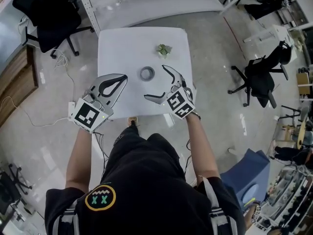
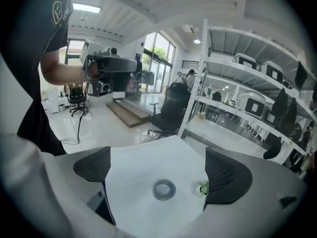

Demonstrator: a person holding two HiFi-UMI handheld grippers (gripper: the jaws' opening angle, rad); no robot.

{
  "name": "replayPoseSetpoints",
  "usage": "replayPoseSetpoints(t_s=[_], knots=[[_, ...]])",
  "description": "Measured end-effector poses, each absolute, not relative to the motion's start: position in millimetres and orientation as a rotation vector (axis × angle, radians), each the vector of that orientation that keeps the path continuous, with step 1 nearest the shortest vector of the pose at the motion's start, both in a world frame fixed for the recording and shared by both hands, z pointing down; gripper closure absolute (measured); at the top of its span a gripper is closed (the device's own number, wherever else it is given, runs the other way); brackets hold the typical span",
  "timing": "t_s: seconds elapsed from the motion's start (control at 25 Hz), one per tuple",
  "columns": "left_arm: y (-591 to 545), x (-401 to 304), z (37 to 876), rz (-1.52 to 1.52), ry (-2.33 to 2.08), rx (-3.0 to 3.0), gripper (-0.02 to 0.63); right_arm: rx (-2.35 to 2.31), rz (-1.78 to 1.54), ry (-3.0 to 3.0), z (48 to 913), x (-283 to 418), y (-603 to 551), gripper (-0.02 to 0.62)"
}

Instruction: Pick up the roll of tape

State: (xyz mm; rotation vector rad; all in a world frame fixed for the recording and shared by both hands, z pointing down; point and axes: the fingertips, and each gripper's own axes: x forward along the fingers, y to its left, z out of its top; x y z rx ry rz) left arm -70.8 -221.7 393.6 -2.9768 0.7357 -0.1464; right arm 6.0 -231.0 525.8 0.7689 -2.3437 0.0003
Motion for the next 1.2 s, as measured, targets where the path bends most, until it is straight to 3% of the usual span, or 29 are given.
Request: replayPoseSetpoints(t_s=[1.2], knots=[[-266, -37, 400, -0.240, 0.921, -2.951, 0.589, -0.061, 0.057, -1.865, 793, 9, -261, 0.003]])
